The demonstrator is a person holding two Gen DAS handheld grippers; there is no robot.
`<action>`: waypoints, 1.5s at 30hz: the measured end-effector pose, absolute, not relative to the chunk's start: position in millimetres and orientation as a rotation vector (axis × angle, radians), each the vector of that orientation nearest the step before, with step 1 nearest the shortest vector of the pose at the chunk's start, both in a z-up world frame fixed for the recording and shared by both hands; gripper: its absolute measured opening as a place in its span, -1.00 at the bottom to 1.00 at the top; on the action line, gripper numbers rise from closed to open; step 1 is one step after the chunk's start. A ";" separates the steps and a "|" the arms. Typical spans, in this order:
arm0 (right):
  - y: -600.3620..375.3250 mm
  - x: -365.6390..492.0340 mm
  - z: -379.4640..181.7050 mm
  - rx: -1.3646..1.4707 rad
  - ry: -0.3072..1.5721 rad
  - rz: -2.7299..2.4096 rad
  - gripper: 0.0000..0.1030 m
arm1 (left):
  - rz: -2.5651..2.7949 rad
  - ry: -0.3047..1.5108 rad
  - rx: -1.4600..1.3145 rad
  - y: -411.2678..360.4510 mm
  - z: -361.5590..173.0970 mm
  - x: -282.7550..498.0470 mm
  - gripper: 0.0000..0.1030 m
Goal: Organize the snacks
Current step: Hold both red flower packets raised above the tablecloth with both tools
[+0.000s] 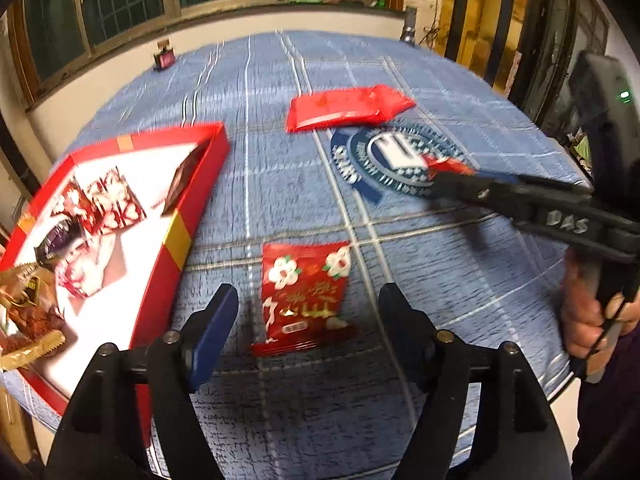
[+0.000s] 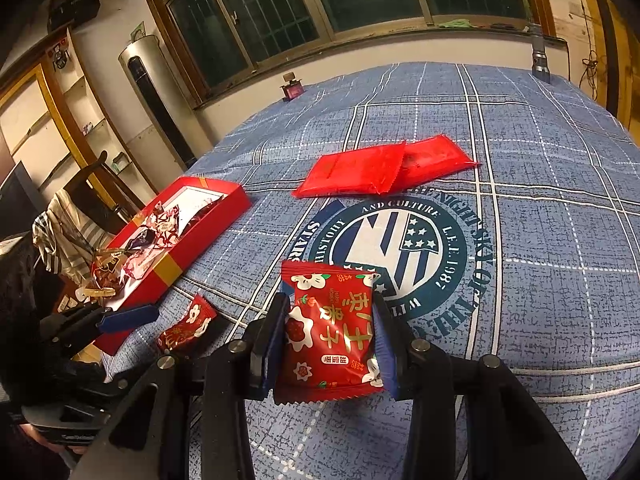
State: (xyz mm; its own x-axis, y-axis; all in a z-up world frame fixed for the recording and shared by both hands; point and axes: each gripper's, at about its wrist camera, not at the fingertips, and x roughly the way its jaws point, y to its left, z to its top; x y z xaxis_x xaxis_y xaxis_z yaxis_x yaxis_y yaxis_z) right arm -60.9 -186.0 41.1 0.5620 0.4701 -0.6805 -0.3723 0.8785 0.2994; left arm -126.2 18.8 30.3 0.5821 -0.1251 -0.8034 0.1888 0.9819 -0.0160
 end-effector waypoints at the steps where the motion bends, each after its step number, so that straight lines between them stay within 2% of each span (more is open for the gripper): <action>1: -185.6 -61.1 41.1 0.125 0.839 0.498 -0.21 | -0.193 0.949 0.053 21.9 25.0 -123.7 0.41; 3: -185.5 -61.0 40.8 0.124 0.840 0.500 -0.21 | -0.183 0.952 0.028 27.0 18.8 -121.7 0.39; 5: -184.9 -60.9 40.3 0.122 0.844 0.498 -0.20 | -0.160 0.916 0.064 25.9 18.9 -123.1 -0.10; 6: -184.8 -60.8 40.2 0.122 0.845 0.496 -0.20 | -0.153 0.910 0.081 25.6 19.1 -123.6 -0.16; 19: -184.3 -60.5 39.8 0.121 0.847 0.499 -0.20 | -0.169 0.847 0.041 32.9 38.1 -130.7 -0.41; 21: -184.0 -60.4 39.7 0.119 0.849 0.496 -0.20 | -0.168 0.828 0.057 31.4 42.3 -133.8 -0.54; 22: -184.2 -60.0 39.4 0.119 0.851 0.495 -0.20 | -0.161 0.821 0.065 31.5 43.0 -134.0 -0.71; 23: -184.4 -59.8 39.2 0.120 0.853 0.494 -0.20 | -0.160 0.818 0.060 33.1 43.4 -134.5 -0.73; 36: -178.9 -62.7 37.8 0.086 0.855 0.490 -0.20 | -0.159 0.829 -0.003 51.0 45.0 -132.4 -0.73; 41: -173.0 -61.6 34.7 0.043 0.877 0.490 -0.20 | -0.095 0.895 0.044 53.6 32.0 -124.1 -0.35; 45: -164.9 -61.9 31.0 -0.013 0.899 0.480 -0.16 | -0.093 0.891 0.052 54.4 27.5 -123.5 -0.37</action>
State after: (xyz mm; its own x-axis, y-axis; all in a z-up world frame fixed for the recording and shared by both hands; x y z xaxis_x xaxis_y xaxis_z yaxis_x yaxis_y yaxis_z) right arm -61.9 -164.9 31.0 0.5244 0.3956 -0.7540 -0.4060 0.8945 0.1870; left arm -123.5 54.4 27.5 0.6246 -0.0591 -0.7787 0.1023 0.9947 0.0066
